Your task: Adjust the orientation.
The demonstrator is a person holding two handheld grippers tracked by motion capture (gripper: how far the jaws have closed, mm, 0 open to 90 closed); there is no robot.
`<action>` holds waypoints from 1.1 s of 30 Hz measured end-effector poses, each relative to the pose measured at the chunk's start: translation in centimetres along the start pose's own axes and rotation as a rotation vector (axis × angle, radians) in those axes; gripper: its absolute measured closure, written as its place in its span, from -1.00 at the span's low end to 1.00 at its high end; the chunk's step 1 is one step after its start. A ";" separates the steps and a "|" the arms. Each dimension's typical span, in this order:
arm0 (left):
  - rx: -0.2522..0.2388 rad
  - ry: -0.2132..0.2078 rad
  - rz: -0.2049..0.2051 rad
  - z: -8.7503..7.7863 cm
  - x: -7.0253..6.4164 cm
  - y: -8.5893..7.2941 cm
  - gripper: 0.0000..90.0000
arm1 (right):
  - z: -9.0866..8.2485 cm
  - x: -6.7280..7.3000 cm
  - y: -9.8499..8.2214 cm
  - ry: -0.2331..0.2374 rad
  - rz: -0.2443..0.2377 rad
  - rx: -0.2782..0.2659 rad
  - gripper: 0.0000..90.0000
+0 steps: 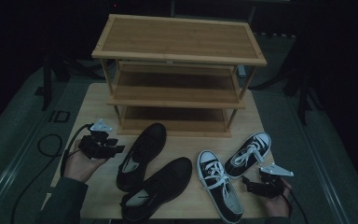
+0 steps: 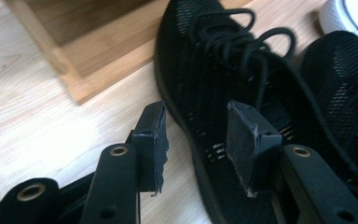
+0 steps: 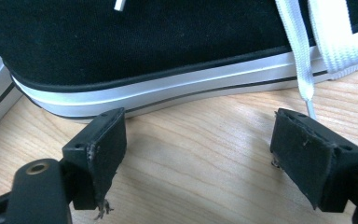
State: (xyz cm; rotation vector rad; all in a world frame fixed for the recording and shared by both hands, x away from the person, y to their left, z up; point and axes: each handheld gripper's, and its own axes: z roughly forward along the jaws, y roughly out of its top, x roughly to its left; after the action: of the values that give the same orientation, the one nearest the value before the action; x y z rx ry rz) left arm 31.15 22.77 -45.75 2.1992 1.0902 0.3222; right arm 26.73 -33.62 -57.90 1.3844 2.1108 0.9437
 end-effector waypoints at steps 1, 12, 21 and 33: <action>0.001 -0.003 0.011 0.0 -0.3 0.4 0.28 | 0.0 0.0 0.0 0.000 0.000 0.000 -0.60; 0.010 -0.035 0.012 0.3 -1.6 1.5 0.27 | 0.0 0.0 0.0 0.000 0.000 0.000 -0.60; 0.038 -0.035 0.024 1.0 -2.0 1.7 0.25 | 0.0 0.0 0.0 0.001 -0.001 0.001 -0.60; 0.088 -0.022 0.037 2.7 -2.4 1.4 0.22 | 0.0 0.0 0.0 0.003 -0.002 0.001 -0.60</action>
State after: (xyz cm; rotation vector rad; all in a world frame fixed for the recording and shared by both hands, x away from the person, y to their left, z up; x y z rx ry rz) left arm 31.81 19.06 -46.75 2.2975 1.0712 0.2699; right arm 26.76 -33.65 -57.90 1.3817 2.1140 0.9446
